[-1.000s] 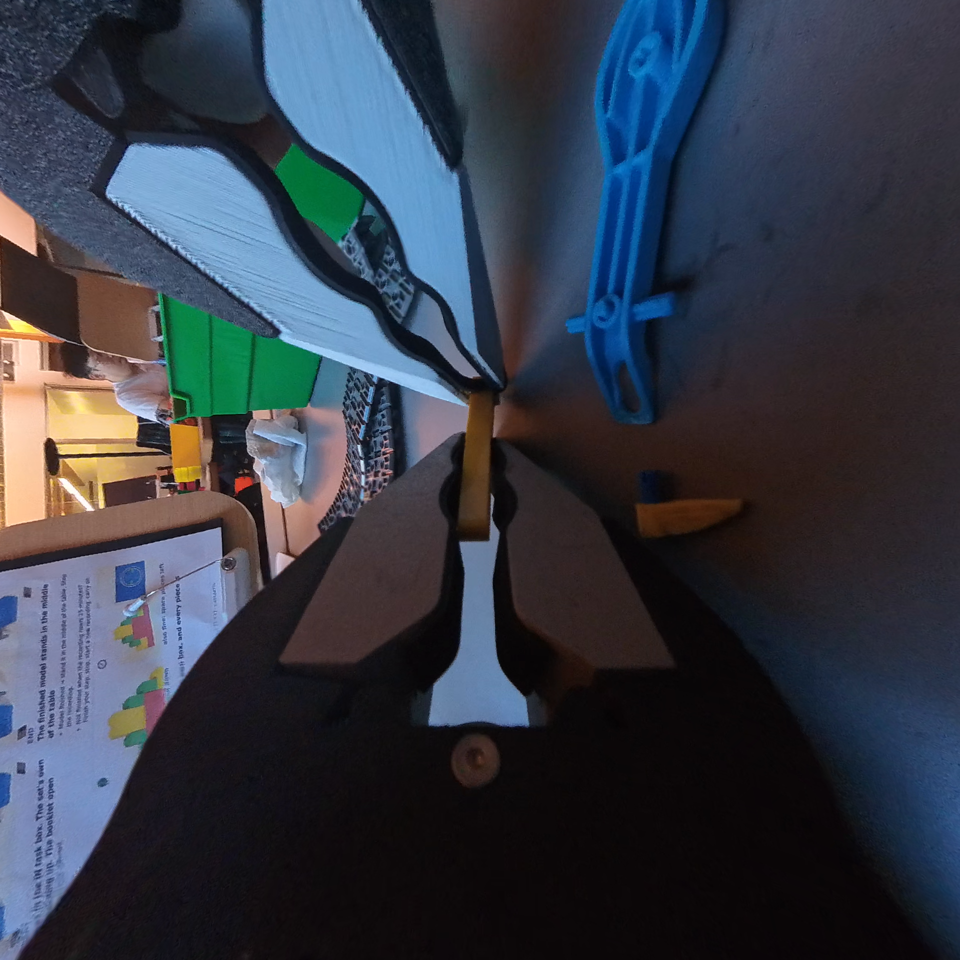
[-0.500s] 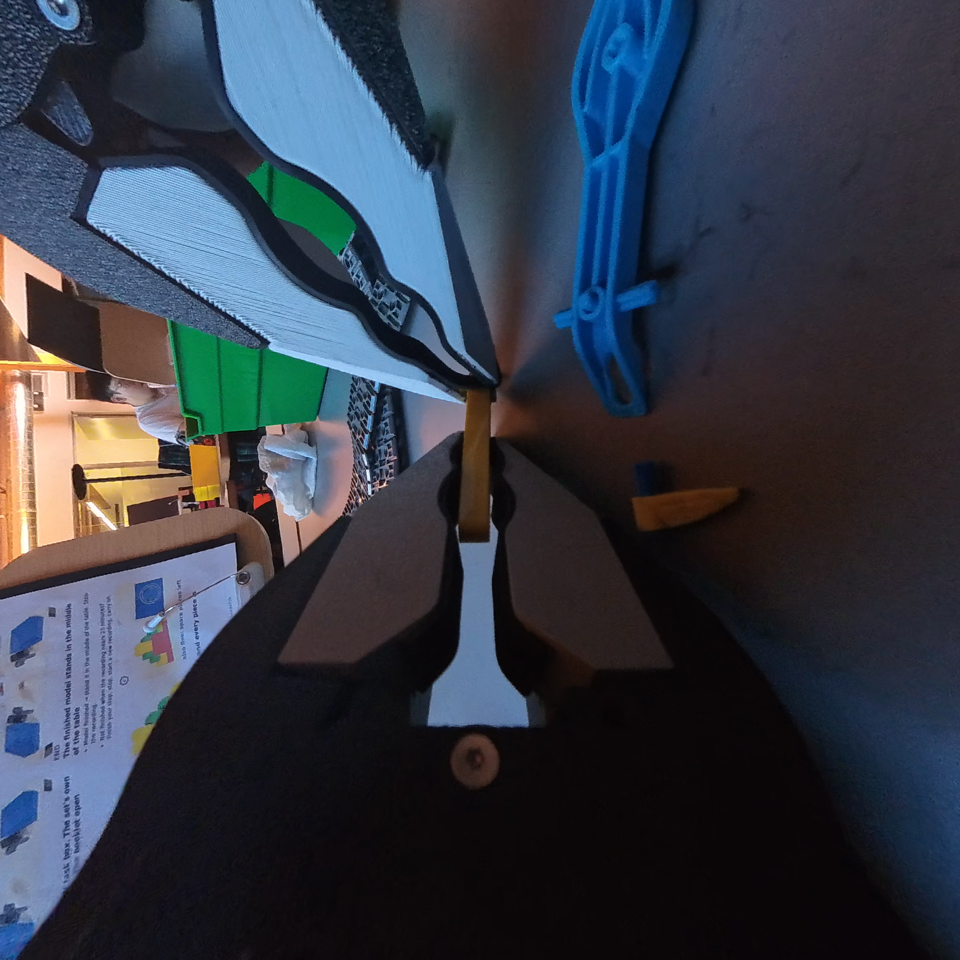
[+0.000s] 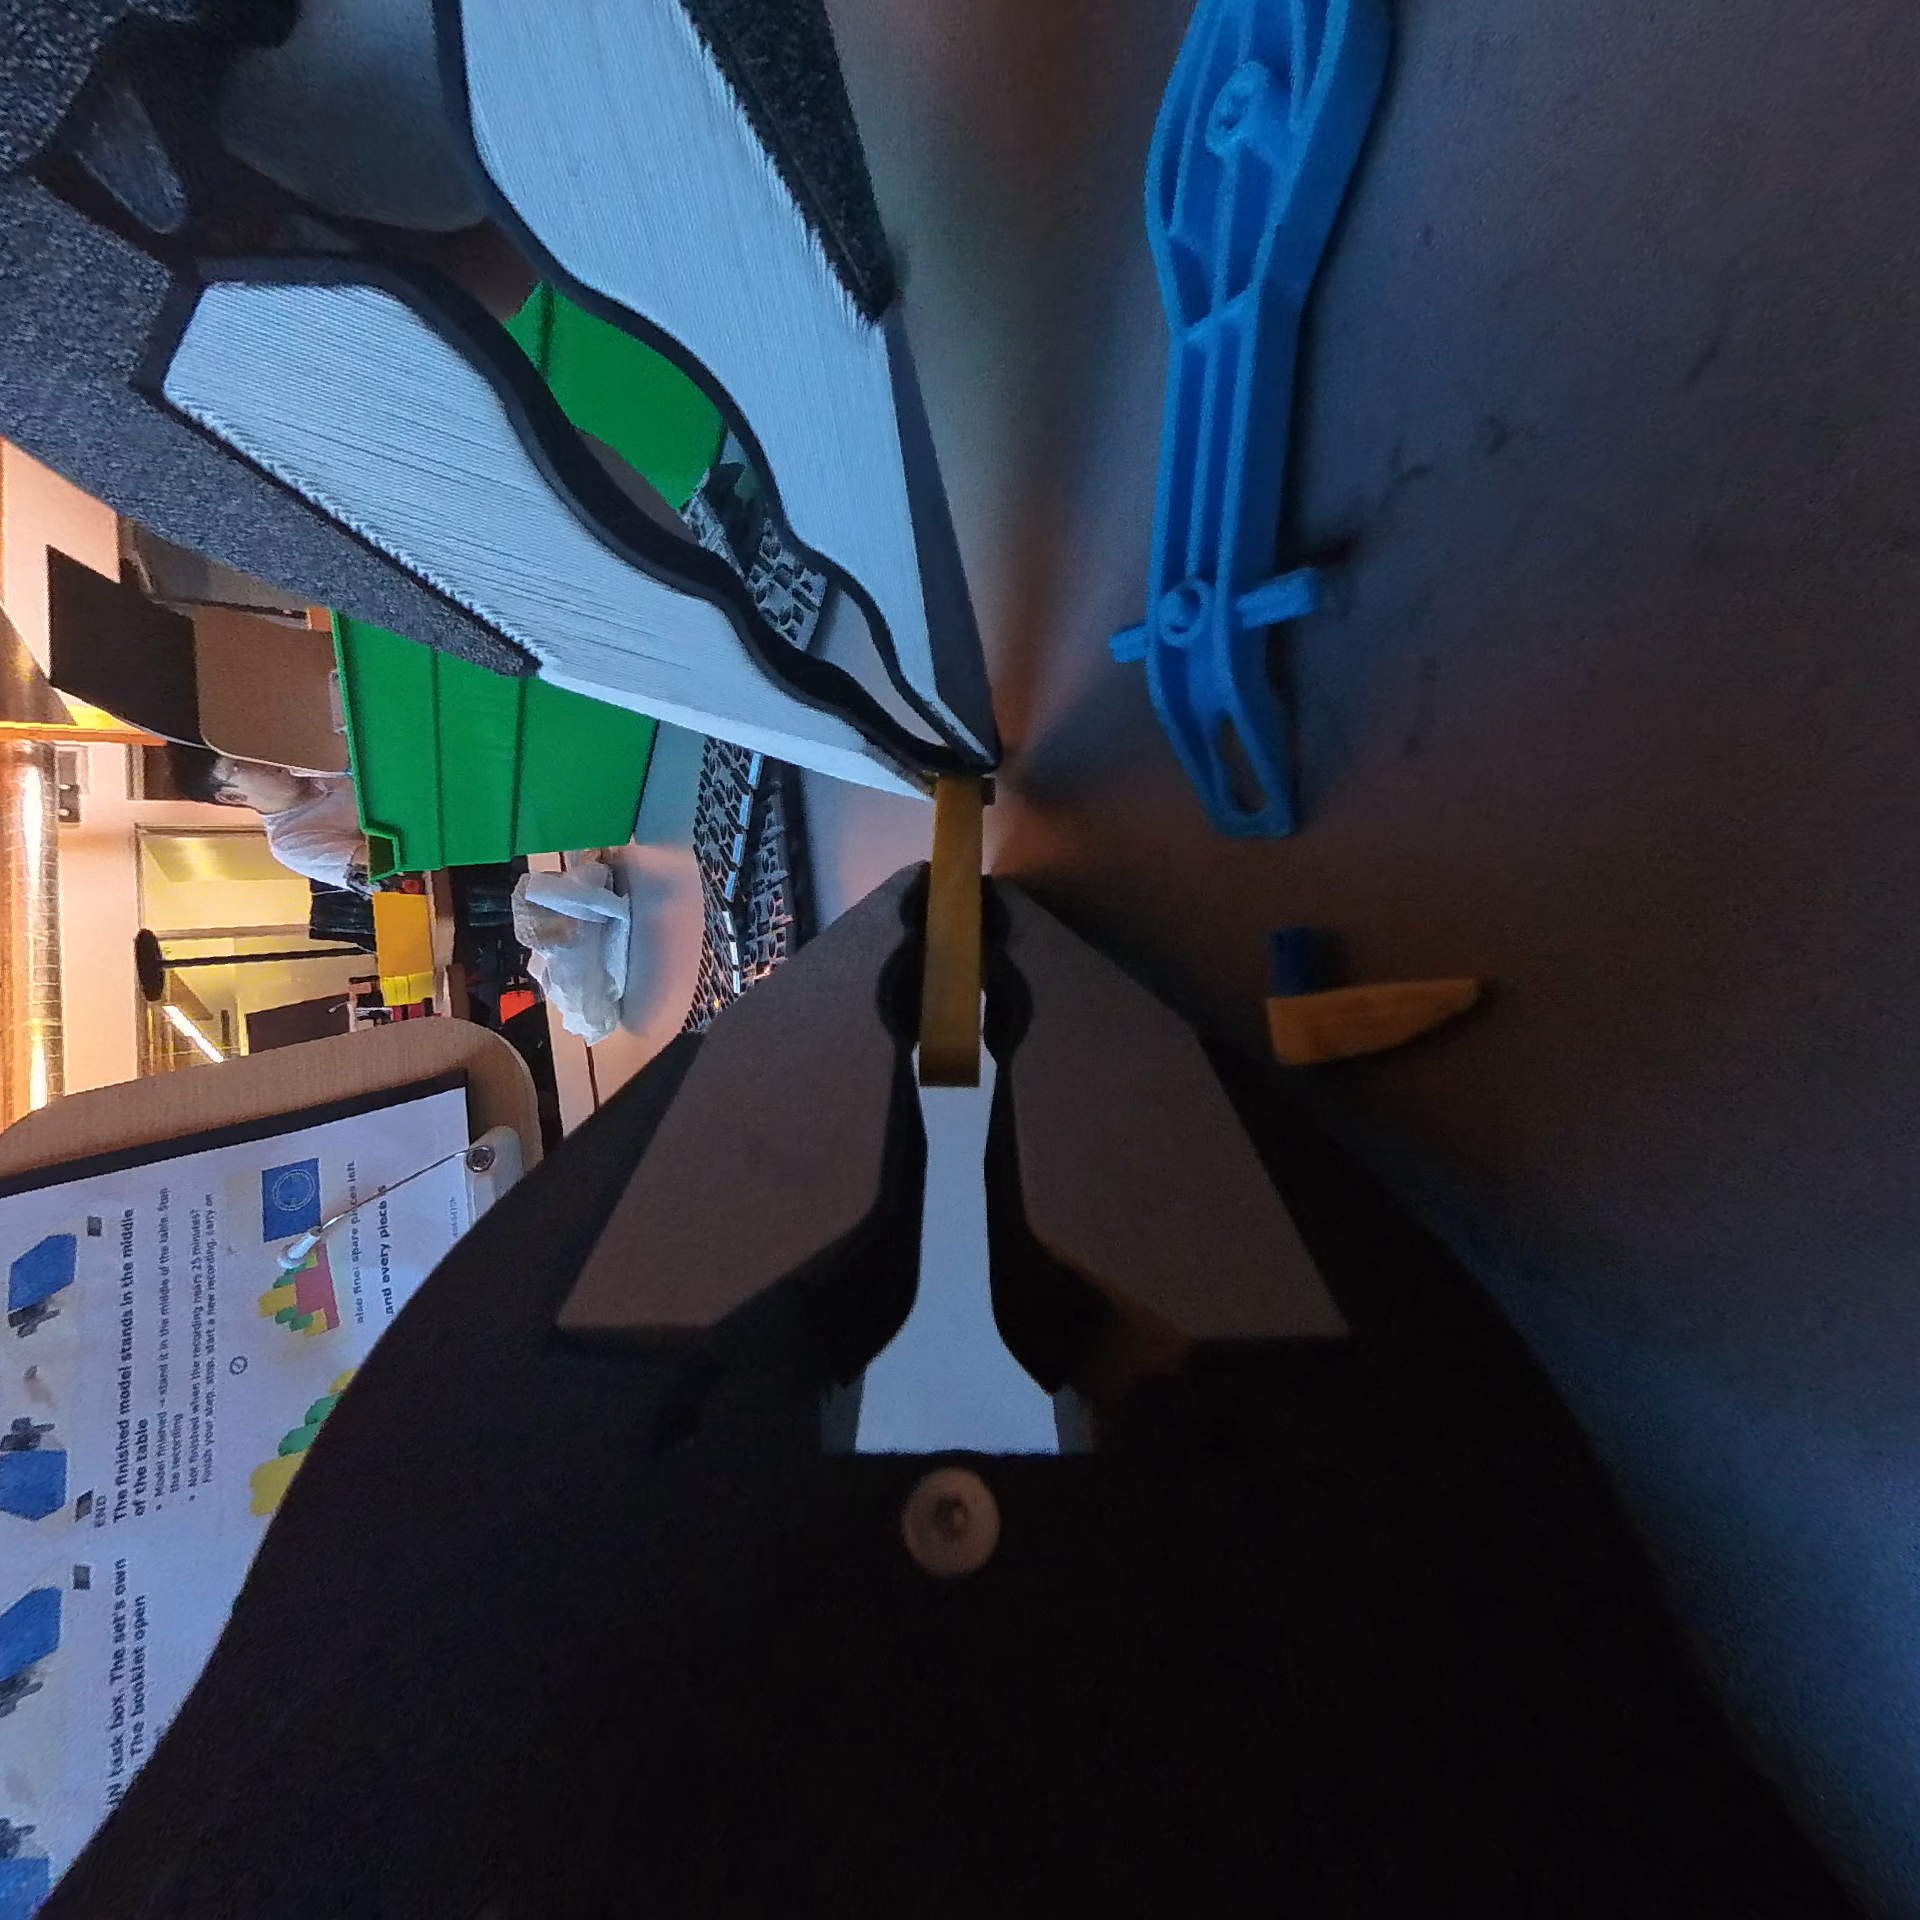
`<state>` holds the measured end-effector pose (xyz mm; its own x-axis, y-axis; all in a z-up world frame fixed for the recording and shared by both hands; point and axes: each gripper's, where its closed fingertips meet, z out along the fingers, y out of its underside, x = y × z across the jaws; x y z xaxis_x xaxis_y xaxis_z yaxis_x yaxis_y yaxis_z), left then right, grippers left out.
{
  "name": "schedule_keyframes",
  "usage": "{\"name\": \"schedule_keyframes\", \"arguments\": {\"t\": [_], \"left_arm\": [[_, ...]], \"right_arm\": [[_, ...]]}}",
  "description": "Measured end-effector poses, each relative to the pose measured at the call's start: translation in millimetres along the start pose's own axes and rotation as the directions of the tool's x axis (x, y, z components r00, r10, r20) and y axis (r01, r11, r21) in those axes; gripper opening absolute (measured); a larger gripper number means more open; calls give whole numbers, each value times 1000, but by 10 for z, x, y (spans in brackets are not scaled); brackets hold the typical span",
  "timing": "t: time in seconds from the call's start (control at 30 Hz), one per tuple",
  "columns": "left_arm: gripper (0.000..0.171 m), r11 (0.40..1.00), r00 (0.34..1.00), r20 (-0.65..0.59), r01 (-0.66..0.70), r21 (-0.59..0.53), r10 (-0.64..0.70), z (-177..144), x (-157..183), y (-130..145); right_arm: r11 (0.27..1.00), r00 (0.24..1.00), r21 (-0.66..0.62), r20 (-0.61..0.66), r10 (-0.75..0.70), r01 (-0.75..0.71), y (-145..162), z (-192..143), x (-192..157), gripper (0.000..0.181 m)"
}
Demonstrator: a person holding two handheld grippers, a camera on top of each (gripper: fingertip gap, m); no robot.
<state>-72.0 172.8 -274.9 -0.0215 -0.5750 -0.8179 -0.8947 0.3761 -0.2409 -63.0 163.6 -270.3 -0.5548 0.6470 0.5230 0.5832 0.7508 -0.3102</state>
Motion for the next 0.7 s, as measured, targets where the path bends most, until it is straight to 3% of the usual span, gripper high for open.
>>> {"name": "schedule_keyframes", "arguments": {"t": [0.7], "left_arm": [[6,1000,999,-10,32,-1,-32,-4,-8,1]], "right_arm": [[986,971,-17,178,-161,167,-10,12,-4,0]]}}
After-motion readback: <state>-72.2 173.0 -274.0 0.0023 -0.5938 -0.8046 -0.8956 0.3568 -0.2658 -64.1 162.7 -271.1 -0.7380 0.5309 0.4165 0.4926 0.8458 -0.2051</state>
